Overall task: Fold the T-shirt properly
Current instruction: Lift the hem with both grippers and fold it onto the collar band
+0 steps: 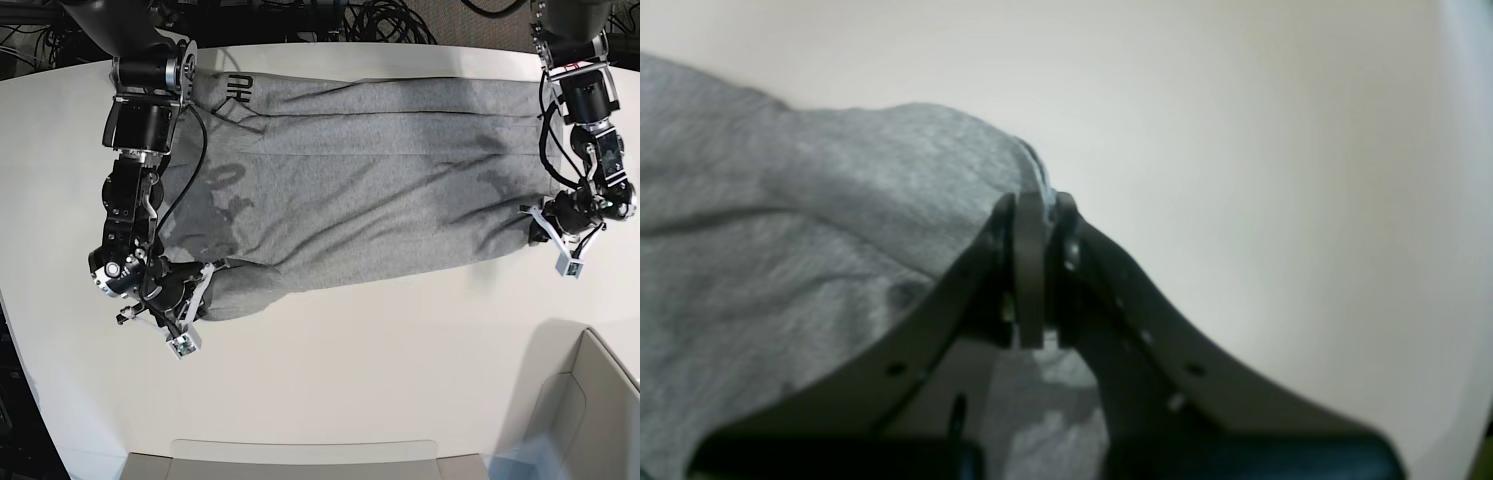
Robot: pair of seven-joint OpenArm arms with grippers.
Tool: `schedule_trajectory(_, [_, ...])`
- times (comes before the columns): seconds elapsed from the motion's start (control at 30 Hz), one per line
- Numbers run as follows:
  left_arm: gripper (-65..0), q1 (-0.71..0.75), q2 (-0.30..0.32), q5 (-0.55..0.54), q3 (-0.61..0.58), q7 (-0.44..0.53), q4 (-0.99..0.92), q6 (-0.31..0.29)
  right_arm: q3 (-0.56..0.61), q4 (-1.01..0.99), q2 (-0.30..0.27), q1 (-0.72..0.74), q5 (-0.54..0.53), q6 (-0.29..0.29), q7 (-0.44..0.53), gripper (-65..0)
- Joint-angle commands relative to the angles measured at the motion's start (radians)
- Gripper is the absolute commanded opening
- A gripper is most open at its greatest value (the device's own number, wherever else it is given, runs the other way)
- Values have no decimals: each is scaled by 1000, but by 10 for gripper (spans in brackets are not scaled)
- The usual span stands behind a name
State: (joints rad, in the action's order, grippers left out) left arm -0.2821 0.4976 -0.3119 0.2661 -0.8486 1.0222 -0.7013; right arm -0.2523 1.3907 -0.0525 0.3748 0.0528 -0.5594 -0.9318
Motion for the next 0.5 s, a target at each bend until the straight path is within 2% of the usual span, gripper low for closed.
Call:
schedule_trajectory(0.0, [-650, -21, 16, -11, 32, 9, 34, 3, -2, 32, -10, 17, -28, 6, -2, -650])
schedule_trajectory(0.1, [-650, -18, 14, -10, 78, -10, 62, 3, -3, 71, -37, 8, -83, 6, -74, -650])
schedule_trajectory(0.23, [-650, 13, 16, -10, 92, -28, 120, 3, -3, 144, -60, -32, -144, 6, -105, -650])
schedule_trajectory(0.4, [-650, 76, 9, -10, 94, -28, 261, 3, -3, 221, -66, -75, -155, 8, -109, -650])
schedule_trajectory(0.47, [-650, 93, 5, -10, 94, -33, 301, 3, -5, 247, -68, -84, -156, 8, -142, -650])
